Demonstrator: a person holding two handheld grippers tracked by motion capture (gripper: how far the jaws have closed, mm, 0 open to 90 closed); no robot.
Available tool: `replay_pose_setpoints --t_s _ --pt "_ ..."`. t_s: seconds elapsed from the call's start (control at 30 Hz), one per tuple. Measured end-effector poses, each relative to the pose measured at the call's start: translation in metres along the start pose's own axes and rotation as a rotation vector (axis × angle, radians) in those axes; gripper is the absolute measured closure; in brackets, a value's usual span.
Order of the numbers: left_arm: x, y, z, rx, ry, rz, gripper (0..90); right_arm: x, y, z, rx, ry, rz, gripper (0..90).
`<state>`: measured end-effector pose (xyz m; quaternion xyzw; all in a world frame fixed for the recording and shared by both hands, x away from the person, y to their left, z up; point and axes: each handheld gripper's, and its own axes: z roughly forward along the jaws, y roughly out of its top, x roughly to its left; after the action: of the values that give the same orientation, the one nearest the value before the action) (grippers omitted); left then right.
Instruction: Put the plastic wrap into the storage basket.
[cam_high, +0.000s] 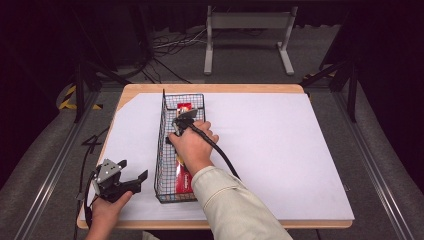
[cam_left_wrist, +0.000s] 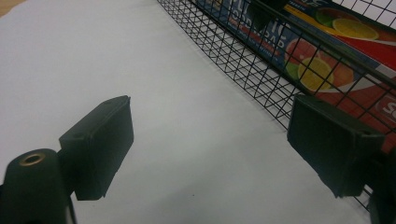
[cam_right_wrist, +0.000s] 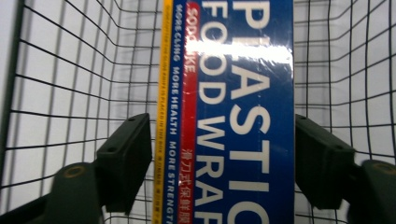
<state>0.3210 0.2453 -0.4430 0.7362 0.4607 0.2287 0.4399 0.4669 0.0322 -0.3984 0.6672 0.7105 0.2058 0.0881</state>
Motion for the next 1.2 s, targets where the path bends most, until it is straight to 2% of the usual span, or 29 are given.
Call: replay_pose_setpoints --t_s 0.23,0.3,0.37,0.4,0.47,0.67,0.83,1.2 --pt "0.0 0.0 0.001 0.004 -0.004 -0.004 15.2 -0.003 0.005 -0.016 -0.036 0.025 0.008 23.8" --pt "0.0 0.0 0.002 0.005 -0.003 -0.003 15.2 -0.003 0.005 -0.019 -0.048 0.022 -0.001 23.8" --pt "0.0 0.0 0.002 0.002 -0.001 -0.003 15.2 -0.002 0.006 -0.028 -0.092 0.025 -0.04 23.7" --pt "0.0 0.001 0.003 0.0 -0.002 -0.002 15.2 -0.002 0.006 -0.028 -0.092 0.025 -0.04 23.7" --pt "0.001 0.0 0.003 0.008 -0.002 0.002 15.2 -0.002 0.007 -0.034 -0.1 0.055 -0.039 23.3" --pt "0.002 0.0 0.002 0.003 0.005 -0.01 15.2 -0.004 0.011 -0.052 -0.125 0.097 -0.047 23.4" --pt "0.002 -0.001 0.001 0.007 0.005 -0.004 15.2 -0.012 0.013 -0.069 -0.155 0.127 -0.065 23.3" --pt "0.003 -0.002 0.002 0.01 0.013 -0.011 15.2 -0.037 0.014 -0.101 -0.249 0.161 -0.148 22.9"
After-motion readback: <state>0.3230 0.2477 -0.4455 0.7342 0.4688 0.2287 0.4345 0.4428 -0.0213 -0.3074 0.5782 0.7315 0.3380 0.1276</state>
